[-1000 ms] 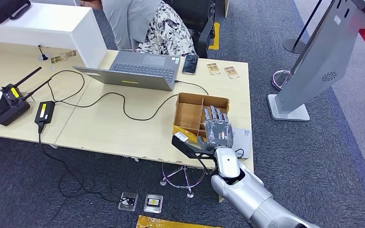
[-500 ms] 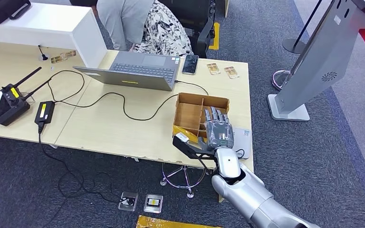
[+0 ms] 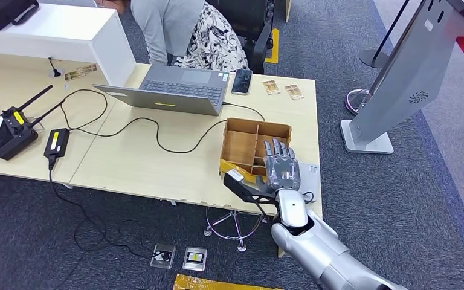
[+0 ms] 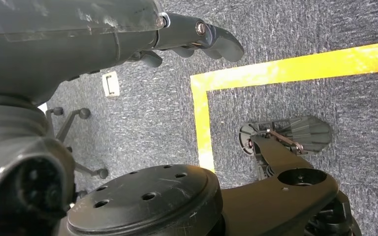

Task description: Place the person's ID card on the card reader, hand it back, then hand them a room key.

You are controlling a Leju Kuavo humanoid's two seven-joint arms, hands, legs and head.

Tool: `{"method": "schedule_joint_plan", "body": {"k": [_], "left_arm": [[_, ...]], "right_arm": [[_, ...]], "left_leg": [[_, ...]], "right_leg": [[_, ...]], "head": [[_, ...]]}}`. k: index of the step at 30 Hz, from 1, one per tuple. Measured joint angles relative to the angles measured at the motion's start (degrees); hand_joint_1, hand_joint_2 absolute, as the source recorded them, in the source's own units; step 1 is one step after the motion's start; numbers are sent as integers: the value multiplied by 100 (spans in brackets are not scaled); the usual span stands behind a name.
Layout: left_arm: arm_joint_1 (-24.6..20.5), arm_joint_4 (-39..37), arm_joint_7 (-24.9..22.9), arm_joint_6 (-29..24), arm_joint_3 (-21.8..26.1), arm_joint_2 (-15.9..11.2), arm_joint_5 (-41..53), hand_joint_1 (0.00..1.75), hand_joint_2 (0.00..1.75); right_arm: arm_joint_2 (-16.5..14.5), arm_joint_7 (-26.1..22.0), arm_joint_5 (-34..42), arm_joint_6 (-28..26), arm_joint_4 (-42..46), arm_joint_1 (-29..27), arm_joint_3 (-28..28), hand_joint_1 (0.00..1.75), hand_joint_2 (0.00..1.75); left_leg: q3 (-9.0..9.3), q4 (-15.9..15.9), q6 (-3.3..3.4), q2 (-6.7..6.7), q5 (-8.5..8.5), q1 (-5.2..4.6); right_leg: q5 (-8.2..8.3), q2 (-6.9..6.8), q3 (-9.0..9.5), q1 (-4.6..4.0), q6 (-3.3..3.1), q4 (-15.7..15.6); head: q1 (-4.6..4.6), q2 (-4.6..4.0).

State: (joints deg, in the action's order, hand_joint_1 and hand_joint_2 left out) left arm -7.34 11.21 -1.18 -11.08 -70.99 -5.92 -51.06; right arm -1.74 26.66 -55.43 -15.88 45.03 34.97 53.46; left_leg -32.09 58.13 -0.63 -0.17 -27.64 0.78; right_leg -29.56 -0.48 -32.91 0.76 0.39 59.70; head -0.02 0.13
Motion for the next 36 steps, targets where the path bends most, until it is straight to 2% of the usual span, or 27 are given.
{"method": "schedule_joint_plan", "body": {"k": [3, 9, 10, 13, 14, 36], "left_arm": [[0, 0, 0, 1, 0, -1, 7, 0, 0], [0, -2, 0, 2, 0, -2, 9, 0, 0], [0, -2, 0, 2, 0, -2, 9, 0, 0], [0, -3, 0, 2, 0, -4, 9, 0, 0], [0, -3, 0, 2, 0, -4, 9, 0, 0], [2, -4, -58, -39, 0, -2, -1, 0, 0]], "right_arm": [[15, -17, -3, -74, -36, 0, -3, 19, 175], [41, -46, -4, -114, -97, 0, -4, 19, 175], [43, -47, -4, -114, -104, 0, -4, 43, 175], [47, -48, -4, -115, -114, 0, -4, 159, 175], [48, -51, -2, -114, -116, 0, -4, 175, 175], [-110, -478, 255, -267, -507, 5, -9, 175, 175]], "left_leg": [[0, 0, 0, 0, 0, 0], [0, 0, 0, 0, 0, 0], [0, 0, 0, 0, 0, 0], [0, 0, 0, 0, 0, 0], [0, 0, 0, 0, 0, 0], [14, 0, 0, 12, 0, 0]], "right_leg": [[0, 0, 0, 0, 0, 0], [0, 0, 0, 0, 0, 0], [0, 0, 0, 0, 0, 0], [0, 1, 0, 0, 0, 0], [0, 1, 0, 0, 0, 0], [5, 16, 8, 0, -2, 0]], "head": [[0, 0], [0, 0], [0, 0], [0, 0], [0, 0], [0, 0]]}}
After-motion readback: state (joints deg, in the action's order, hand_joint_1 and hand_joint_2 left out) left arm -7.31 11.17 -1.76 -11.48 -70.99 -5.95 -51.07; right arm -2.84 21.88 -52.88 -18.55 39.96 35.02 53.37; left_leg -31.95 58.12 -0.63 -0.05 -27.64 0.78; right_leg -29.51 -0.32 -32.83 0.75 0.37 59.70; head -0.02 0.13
